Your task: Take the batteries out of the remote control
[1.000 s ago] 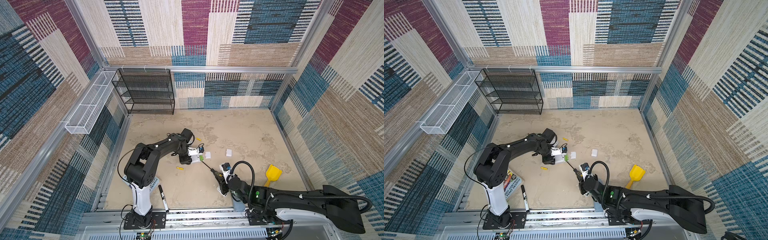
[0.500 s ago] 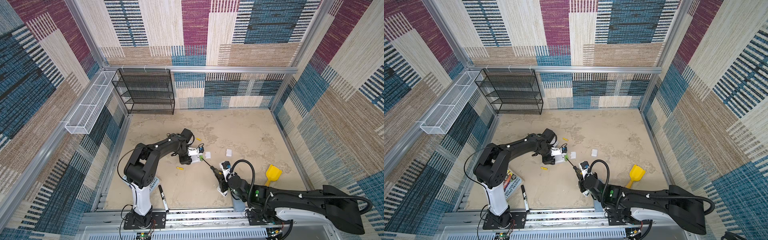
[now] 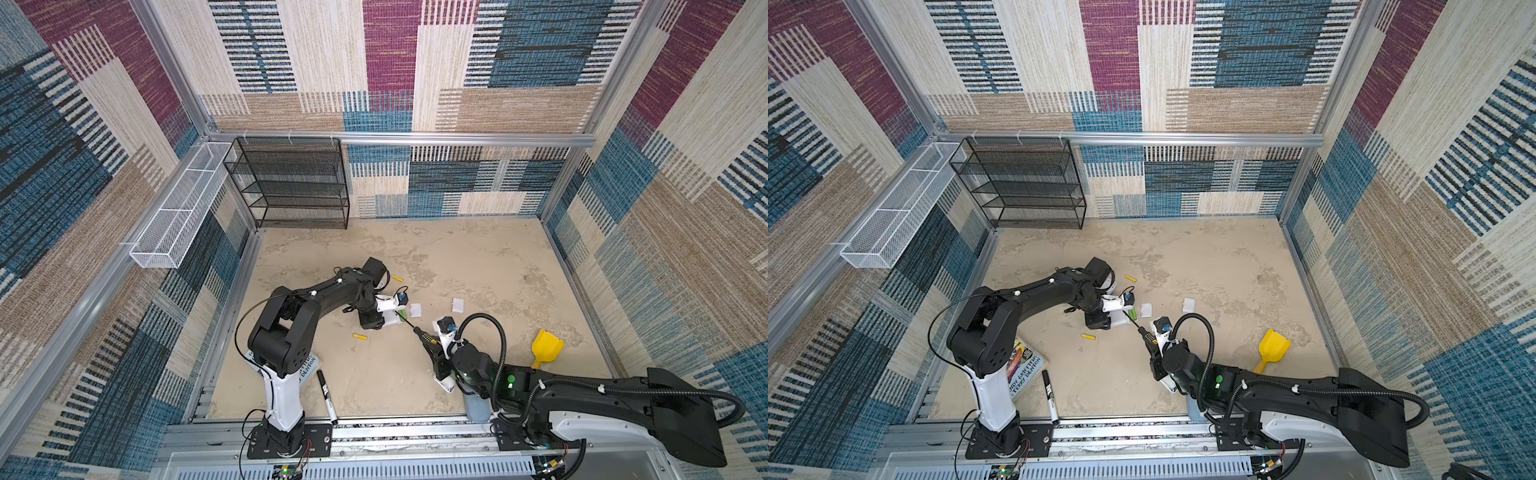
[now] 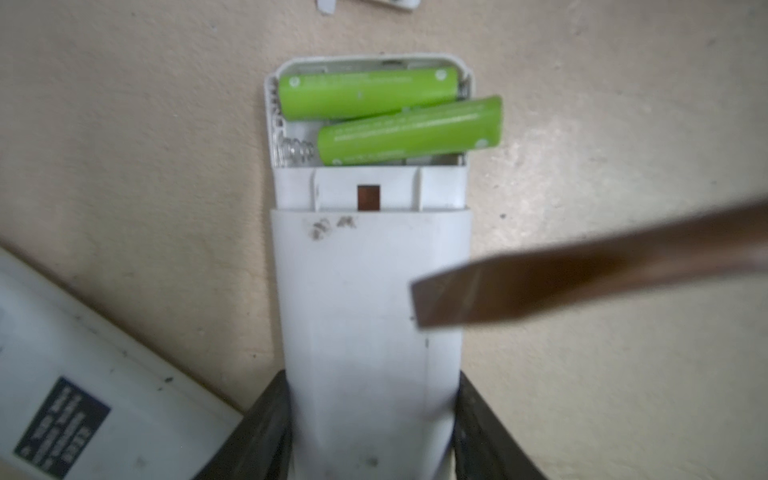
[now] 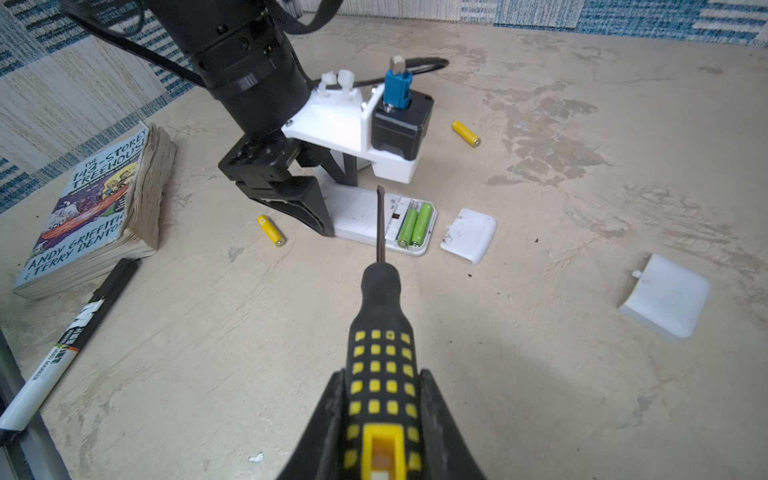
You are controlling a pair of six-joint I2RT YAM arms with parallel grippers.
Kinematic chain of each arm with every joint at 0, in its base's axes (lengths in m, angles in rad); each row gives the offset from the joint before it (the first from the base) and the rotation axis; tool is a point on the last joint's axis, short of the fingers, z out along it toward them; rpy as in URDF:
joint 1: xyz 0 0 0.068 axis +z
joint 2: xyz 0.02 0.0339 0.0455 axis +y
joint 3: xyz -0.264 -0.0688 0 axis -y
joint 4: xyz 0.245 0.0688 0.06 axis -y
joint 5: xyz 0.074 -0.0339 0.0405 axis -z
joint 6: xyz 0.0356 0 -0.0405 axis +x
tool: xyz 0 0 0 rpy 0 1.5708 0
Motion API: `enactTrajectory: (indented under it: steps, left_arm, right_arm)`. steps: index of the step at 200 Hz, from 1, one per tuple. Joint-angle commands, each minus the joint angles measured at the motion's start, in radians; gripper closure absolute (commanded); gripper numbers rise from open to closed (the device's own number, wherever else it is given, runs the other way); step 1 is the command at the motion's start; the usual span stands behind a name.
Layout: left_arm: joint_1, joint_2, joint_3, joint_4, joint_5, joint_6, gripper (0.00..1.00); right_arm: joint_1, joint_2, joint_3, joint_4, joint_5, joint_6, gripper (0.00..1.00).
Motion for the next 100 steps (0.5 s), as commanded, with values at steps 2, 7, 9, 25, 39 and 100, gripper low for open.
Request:
enactTrajectory:
  steps: [2,7,9,25,39,100]
  left_arm:
    - [-0.005,0.014,-0.010,-0.206,-0.032,-0.091,0.61]
    - [-0.008,0.015,-0.010,-0.209,-0.038,-0.100,0.61]
    - [-0.008,0.015,-0.011,-0.210,-0.041,-0.104,0.61]
    - [-0.014,0.017,-0.012,-0.220,-0.054,-0.134,0.62]
    - [-0.017,0.015,-0.019,-0.221,-0.060,-0.158,0.62]
    - [-0.025,0.011,-0.026,-0.223,-0.095,-0.216,0.65]
  right_arm:
    - [0.000,0.031,0.021,-0.040,-0.001,0.045,1.00]
    - [0.000,0.041,0.025,-0.049,0.000,0.056,1.00]
    - [0.000,0.045,0.027,-0.053,0.002,0.062,1.00]
    - [0.000,0.066,0.040,-0.085,0.011,0.093,1.00]
    - [0.000,0.076,0.048,-0.106,0.024,0.115,1.00]
    - [0.000,0.112,0.081,-0.159,0.035,0.133,1.00]
